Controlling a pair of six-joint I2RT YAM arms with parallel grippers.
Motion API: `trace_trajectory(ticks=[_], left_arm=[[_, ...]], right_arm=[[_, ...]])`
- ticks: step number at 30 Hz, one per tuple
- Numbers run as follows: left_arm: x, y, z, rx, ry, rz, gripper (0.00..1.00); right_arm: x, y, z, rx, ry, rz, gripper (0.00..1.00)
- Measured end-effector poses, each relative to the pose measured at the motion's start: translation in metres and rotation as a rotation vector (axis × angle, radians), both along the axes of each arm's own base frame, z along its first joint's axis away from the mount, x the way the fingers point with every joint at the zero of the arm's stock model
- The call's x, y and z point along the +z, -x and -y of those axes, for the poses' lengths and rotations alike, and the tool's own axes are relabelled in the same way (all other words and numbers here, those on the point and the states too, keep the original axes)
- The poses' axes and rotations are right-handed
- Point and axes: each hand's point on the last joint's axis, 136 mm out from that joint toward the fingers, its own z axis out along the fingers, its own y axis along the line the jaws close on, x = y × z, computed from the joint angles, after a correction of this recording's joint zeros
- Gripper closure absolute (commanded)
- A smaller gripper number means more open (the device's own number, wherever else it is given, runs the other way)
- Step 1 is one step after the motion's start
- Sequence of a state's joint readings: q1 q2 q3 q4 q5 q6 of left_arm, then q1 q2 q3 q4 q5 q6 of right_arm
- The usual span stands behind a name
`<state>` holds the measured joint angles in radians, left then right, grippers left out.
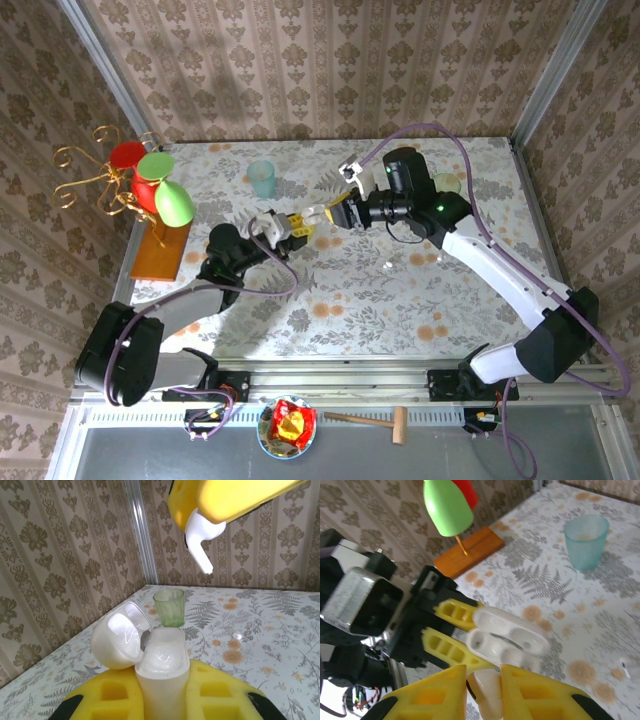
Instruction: Insert the wireless bluetooth earbuds into the charging case
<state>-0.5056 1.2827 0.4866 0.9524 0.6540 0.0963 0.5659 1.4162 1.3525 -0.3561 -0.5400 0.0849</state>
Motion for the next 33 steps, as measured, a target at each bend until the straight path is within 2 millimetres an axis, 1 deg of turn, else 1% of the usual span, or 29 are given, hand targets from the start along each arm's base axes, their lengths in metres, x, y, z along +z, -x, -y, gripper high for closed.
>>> trace_trajectory(ticks=[5,10,20,33], left_arm=[[0.006,0.002,0.004,-0.017,0.027,0.004,1.00],[0.008,0.002,0.005,-0.023,0.041,-0.009,1.00],[0.010,0.002,0.005,-0.026,0.058,-0.028,1.00],[0.012,-0.003,0.002,-0.004,0.087,-0.084,1.00]], right_arm=[[0.010,0.007,-0.016,0.045,-0.037,0.037,0.78],[0.004,0.003,-0.027,0.060,-0.043,0.036,0.78],[-0.015,-0.009,-0.035,0.054,-0.033,0.003,0.78],[-0.016,-0.018,-0.042,0.044,-0.066,0.005,0.79]])
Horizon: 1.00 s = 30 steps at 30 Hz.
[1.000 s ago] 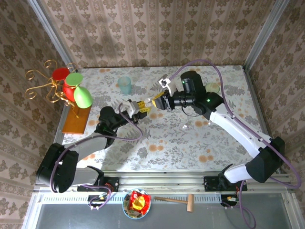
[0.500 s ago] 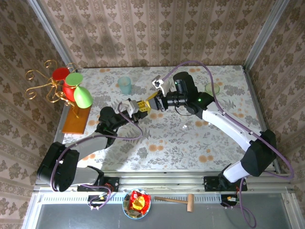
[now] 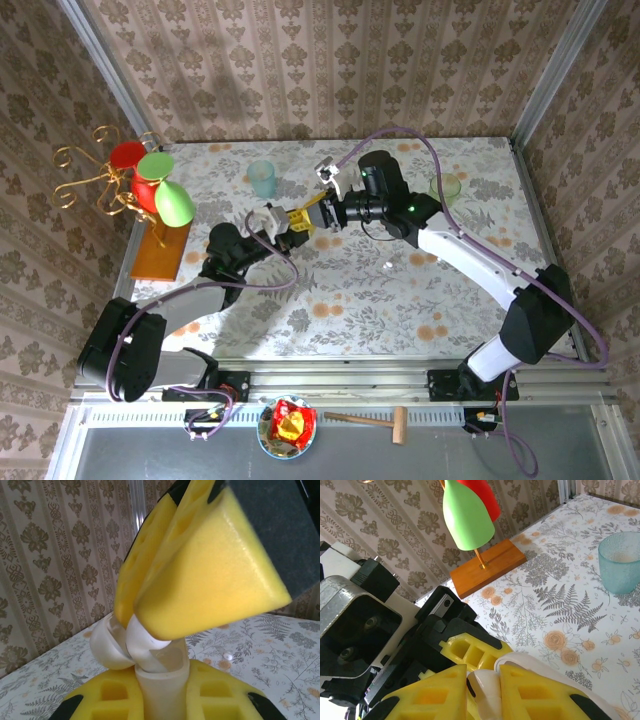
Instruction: Insert the wireless bluetooth earbuds into the charging case
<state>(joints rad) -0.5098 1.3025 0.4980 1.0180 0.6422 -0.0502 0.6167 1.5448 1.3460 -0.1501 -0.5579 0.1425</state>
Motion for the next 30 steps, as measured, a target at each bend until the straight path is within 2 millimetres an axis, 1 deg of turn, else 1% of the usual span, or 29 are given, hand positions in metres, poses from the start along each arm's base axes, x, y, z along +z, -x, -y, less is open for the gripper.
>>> trace_trajectory(ticks=[8,9,15,19,21,23,25,30], left_arm=[[-0.001,-0.008,-0.004,0.044,0.032,-0.073,1.00],[-0.001,-0.009,-0.004,0.044,0.034,-0.083,1.00],[-0.002,-0.011,-0.006,0.054,0.038,-0.102,1.00],[0.000,-0.012,-0.008,0.059,0.042,-0.097,1.00],[0.002,-0.012,-0.008,0.059,0.045,-0.091,1.00],[0.003,-0.011,-0.008,0.057,0.048,-0.086,1.00],[0.004,-0.010,-0.008,0.052,0.050,-0.081,1.00],[0.005,-0.009,-0.007,0.040,0.050,-0.075,1.00]], right_arm=[[-0.011,-0.003,-0.001,-0.015,-0.017,-0.009,0.78],[-0.012,-0.003,-0.001,-0.018,-0.018,-0.010,0.76],[-0.014,-0.007,0.002,-0.047,-0.012,-0.014,0.57],[-0.010,-0.007,0.009,-0.084,-0.009,0.004,0.48],[-0.005,-0.006,0.013,-0.103,-0.016,0.019,0.47],[0.001,-0.005,0.018,-0.126,-0.026,0.033,0.49],[0.005,-0.007,0.022,-0.153,-0.028,0.040,0.50],[0.000,-0.010,0.023,-0.177,-0.008,0.040,0.46]])
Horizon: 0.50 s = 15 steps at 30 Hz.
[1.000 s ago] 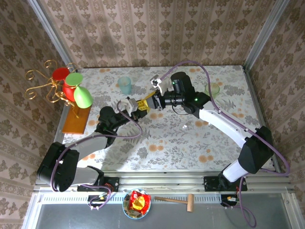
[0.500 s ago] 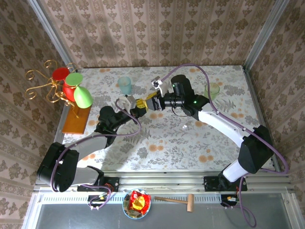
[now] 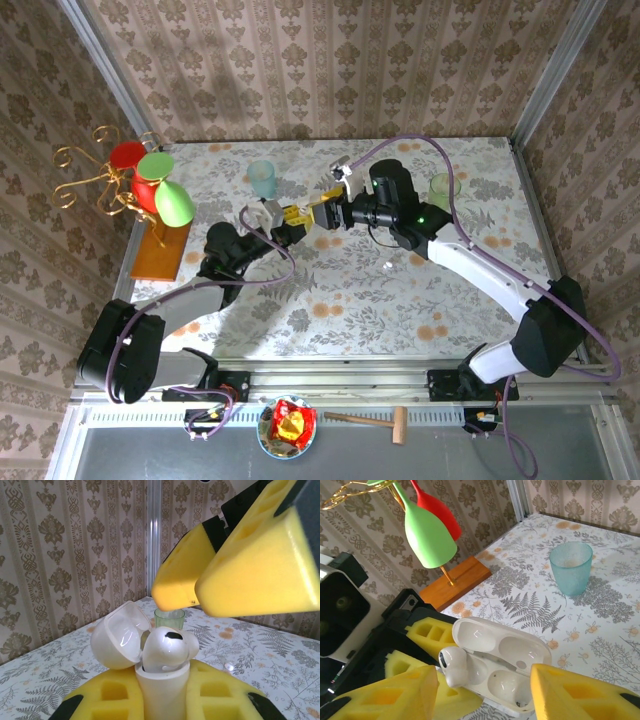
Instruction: Insert the wireless bluetooth earbuds into the charging case
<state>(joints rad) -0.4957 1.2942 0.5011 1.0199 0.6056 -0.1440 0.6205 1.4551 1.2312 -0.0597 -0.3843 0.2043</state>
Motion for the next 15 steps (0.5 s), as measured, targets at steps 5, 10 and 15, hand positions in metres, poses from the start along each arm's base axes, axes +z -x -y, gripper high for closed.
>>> trace_trajectory(ticks=[5,10,15], left_arm=[[0.001,0.000,0.000,0.000,0.003,0.005,1.00],[0.001,-0.001,-0.001,0.003,0.002,0.004,1.00],[0.001,-0.002,-0.002,0.006,0.003,0.004,1.00]], right_arm=[[-0.005,0.000,-0.004,0.002,0.021,-0.004,0.47],[-0.012,-0.007,-0.005,-0.019,0.050,-0.016,0.47],[-0.011,-0.012,-0.001,-0.055,0.068,-0.012,0.47]])
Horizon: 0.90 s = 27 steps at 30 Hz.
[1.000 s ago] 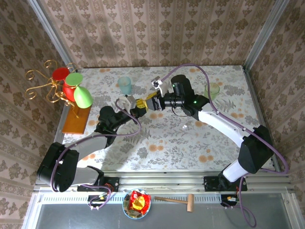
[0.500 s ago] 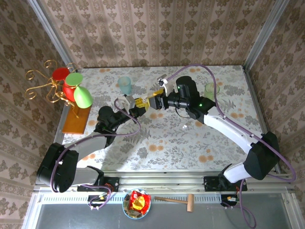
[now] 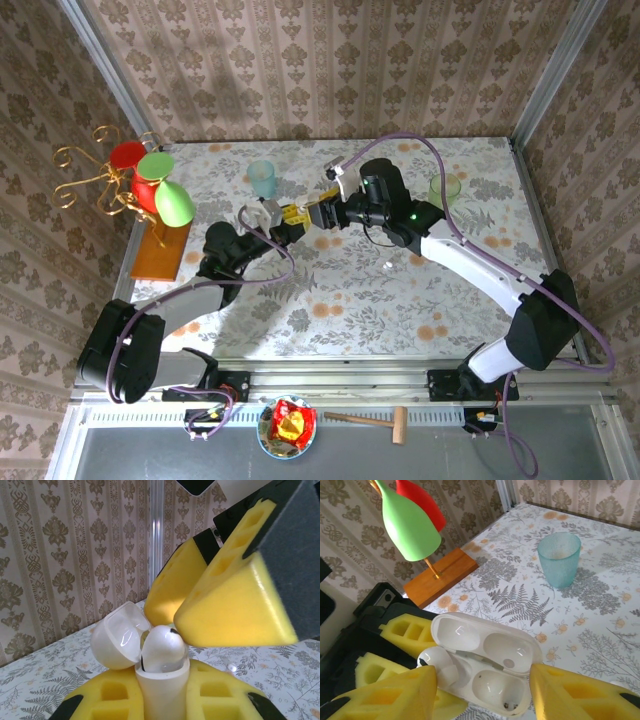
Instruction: Insert the wireless bluetooth earbuds into the charging case
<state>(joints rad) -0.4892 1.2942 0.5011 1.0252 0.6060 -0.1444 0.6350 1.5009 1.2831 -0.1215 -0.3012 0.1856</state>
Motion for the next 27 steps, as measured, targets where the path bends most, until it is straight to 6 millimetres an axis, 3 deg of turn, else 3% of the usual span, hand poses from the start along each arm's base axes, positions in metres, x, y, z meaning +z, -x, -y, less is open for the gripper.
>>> trace_trajectory(ticks=[9,20,23,27], left_arm=[[0.000,0.001,0.001,-0.008,-0.001,0.001,1.00],[0.005,-0.004,-0.010,0.008,0.003,0.034,1.00],[0.006,-0.007,-0.018,0.025,0.002,0.052,1.00],[0.017,0.002,-0.023,0.028,-0.002,0.104,1.00]], right_arm=[[-0.007,-0.004,0.006,-0.034,0.042,-0.005,0.44],[0.019,0.007,0.014,-0.031,-0.033,0.044,0.21],[0.016,-0.002,0.027,-0.090,-0.066,0.018,0.20],[-0.005,-0.033,0.064,-0.257,-0.084,-0.079,0.22]])
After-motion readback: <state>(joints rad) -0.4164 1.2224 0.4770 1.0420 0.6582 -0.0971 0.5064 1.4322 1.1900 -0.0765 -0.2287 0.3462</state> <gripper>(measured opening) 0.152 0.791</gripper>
